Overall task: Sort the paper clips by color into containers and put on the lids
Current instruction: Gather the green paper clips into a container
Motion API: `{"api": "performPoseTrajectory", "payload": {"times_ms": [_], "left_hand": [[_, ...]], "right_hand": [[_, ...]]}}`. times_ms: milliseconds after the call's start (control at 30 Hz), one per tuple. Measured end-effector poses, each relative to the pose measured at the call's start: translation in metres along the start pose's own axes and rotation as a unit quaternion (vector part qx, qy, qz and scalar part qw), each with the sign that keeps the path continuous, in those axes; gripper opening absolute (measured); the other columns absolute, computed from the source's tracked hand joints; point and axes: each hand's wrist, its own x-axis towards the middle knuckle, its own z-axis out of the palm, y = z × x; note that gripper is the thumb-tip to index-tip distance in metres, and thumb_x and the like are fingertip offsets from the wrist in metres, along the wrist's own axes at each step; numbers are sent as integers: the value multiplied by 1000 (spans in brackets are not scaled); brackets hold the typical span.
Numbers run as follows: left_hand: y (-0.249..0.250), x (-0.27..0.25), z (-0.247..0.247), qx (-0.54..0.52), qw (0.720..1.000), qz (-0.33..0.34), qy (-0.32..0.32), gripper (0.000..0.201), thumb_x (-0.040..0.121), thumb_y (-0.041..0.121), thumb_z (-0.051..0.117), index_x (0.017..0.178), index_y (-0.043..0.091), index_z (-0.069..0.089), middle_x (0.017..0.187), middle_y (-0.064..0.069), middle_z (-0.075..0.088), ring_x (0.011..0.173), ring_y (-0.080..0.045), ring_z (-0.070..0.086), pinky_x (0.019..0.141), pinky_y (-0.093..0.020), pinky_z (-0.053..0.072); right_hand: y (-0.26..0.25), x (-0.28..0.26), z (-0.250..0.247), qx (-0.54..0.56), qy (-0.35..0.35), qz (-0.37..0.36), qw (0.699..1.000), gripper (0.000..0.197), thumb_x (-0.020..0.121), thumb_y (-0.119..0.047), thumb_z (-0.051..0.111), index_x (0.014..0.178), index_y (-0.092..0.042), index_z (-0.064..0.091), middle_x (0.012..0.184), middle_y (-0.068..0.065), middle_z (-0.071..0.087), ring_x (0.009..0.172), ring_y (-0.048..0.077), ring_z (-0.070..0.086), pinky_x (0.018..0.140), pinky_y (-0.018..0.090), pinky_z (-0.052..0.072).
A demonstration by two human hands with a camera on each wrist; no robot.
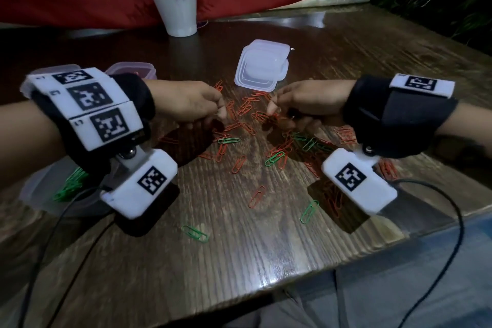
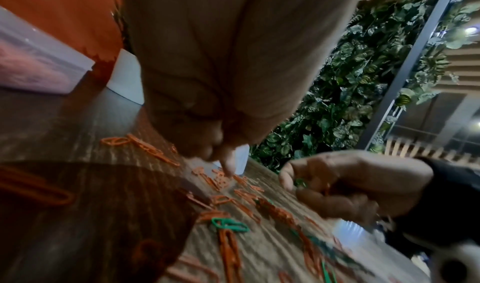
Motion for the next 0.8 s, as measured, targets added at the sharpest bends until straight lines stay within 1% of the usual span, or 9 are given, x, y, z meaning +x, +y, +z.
{"api": "performPoseTrajectory", "payload": {"times_ms": [67,133,200,300,467,567,633,733,800], "left_hand": [[5,-1,6,56,998,38,4,24,98,8,35,89,11,57,69,6,53,54,3,49,52,-10,36],[10,-3,15,168,985,50,3,18,96,28,45,90,18,60,77,6,54,73,-7,51,69,-19,36],[14,0,21,248,967,60,23,16,87,36,61,89,21,61,70,12,49,76,-12,49,68,-23,34],[19,4,19,267,960,69,39,14,82,31,69,89,20,65,66,12,45,74,-11,46,64,-22,32],[23,3,22,280,955,70,69,14,90,26,53,87,14,60,73,0,49,73,-18,46,69,-30,41],[22,-3,17,187,977,58,87,27,93,32,34,83,10,45,79,-8,49,76,-23,44,72,-33,39],[22,-6,12,104,988,69,86,39,86,42,21,72,12,41,75,-8,45,69,-21,41,62,-27,33],[26,-9,15,-164,982,5,91,40,94,37,37,58,18,37,55,2,32,39,-9,30,34,-14,21],[27,-9,20,-284,958,-9,31,39,93,37,47,59,18,41,47,7,27,31,0,23,31,-8,13]], "right_hand": [[-6,1,1,-74,31,-12,997,20,95,-10,30,86,-8,47,58,6,44,33,9,27,34,13,22],[-9,-1,2,-99,45,-22,994,25,95,-6,27,81,-11,47,67,8,61,29,5,31,32,11,26],[-7,-6,1,-120,48,-30,991,22,94,-4,28,82,-12,45,81,11,68,28,4,35,32,12,28],[-4,-15,-2,-188,83,-56,977,17,93,-5,34,85,-15,46,92,6,71,31,5,46,36,16,37],[1,-30,-10,-215,126,-80,965,15,93,-5,35,95,-11,48,89,2,70,46,11,54,45,19,43],[6,-33,-6,-218,118,-82,965,22,90,2,31,90,-11,49,78,8,66,60,20,56,45,18,44],[7,-33,-3,-234,122,-81,961,23,90,1,30,92,-12,49,83,7,67,61,18,58,44,17,45],[5,-32,0,-149,95,-111,978,23,93,0,30,93,-16,46,97,3,68,64,11,59,50,20,41],[2,-34,2,11,70,-142,987,25,94,1,32,90,-19,46,101,3,68,74,5,58,58,22,35]]}}
